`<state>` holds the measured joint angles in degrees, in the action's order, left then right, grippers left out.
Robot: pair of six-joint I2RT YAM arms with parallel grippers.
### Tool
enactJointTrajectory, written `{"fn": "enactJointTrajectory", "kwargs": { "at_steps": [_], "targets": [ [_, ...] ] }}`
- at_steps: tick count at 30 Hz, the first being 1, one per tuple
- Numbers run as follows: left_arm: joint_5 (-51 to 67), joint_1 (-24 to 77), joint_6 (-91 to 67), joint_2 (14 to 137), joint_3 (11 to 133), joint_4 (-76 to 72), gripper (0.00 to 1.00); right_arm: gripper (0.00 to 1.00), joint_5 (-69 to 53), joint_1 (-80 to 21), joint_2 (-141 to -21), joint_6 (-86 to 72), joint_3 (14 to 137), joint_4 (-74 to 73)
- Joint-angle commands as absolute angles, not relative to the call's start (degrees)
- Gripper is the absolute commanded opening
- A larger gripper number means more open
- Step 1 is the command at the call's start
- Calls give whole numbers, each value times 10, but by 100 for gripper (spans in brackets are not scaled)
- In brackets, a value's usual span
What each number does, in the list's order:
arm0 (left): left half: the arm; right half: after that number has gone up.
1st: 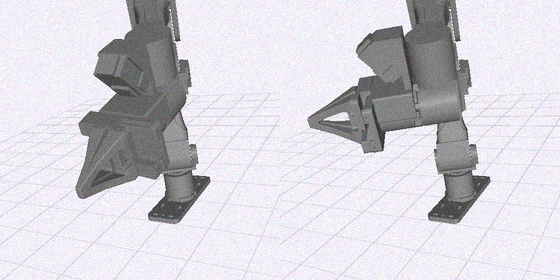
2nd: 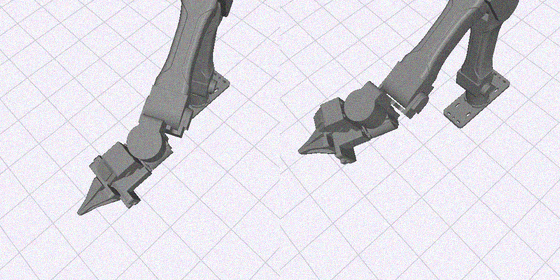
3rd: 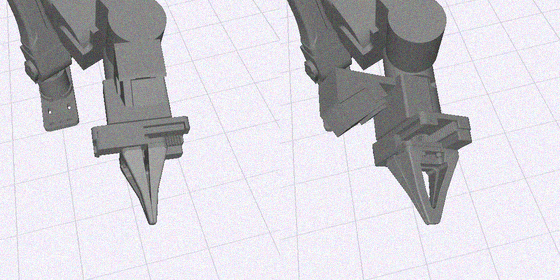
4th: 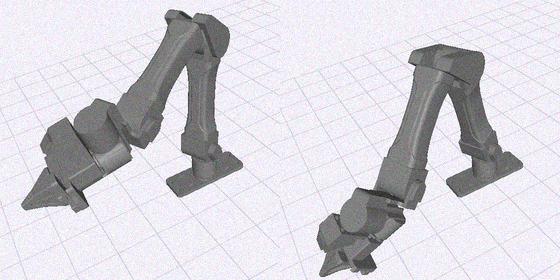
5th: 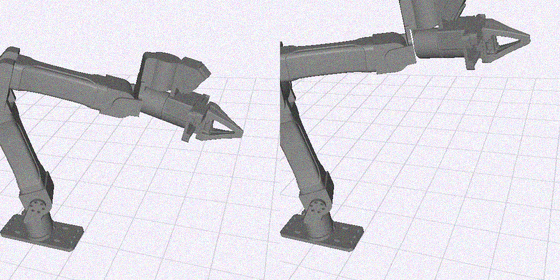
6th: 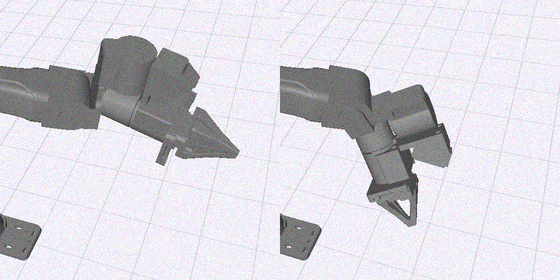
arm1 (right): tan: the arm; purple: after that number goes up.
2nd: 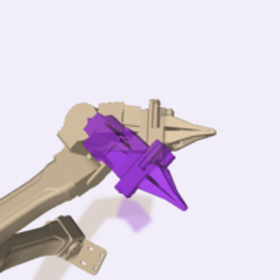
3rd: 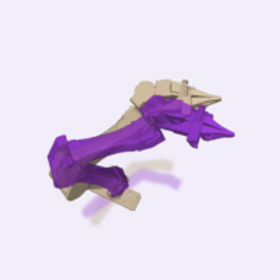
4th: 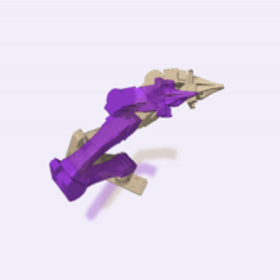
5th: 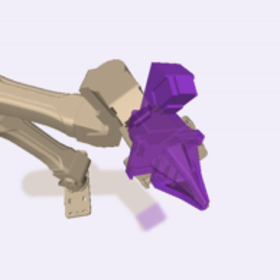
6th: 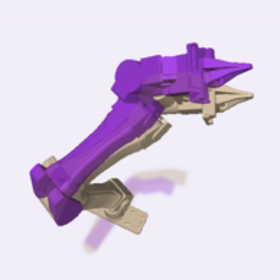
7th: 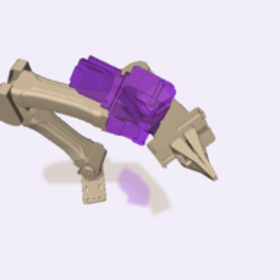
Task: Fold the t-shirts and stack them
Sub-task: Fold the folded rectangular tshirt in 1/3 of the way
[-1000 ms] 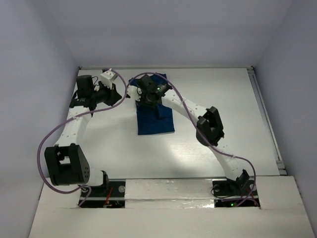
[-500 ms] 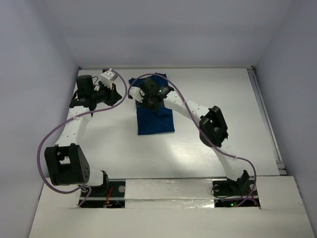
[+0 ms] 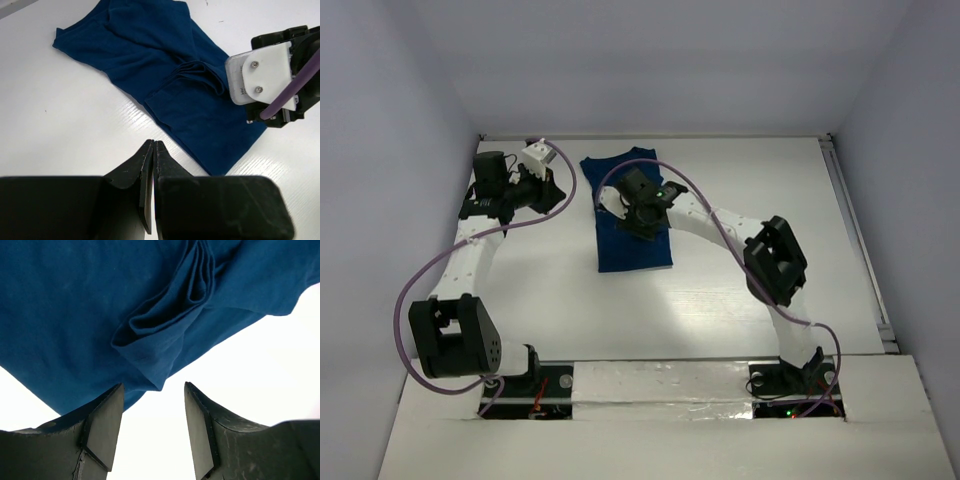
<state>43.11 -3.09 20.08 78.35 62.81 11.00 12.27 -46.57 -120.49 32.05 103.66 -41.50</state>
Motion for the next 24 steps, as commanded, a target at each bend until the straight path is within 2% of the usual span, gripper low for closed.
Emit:
{"fn": "enactJointTrajectory", "kwargs": {
  "at_steps": [1,12,13,16,17,18,22,23,24],
  "targets": [
    [447,-33,202,754,636,108,0,57,117,-467,-1215,309,1043,-384],
    [443,-33,203,763,639,105,0,55,107,-467,-1266,314,1079,-381],
    [444,-33,203,764,640,105,0,53,111,-467,-1267,314,1079,-377],
    [444,-33,203,766,640,104,0,29,123,-467,-1269,311,1080,-363],
    [445,-33,202,766,640,103,0,17,126,-467,-1269,311,1082,-363],
    [443,-33,202,766,640,103,0,10,128,-467,-1267,311,1083,-362],
    [444,-33,201,766,642,103,0,9,134,-461,-1257,315,1085,-358],
    [444,-33,202,767,642,103,0,7,133,-461,-1254,314,1085,-356],
    [444,-33,200,768,642,101,0,0,141,-461,-1252,314,1086,-349]
  ]
}}
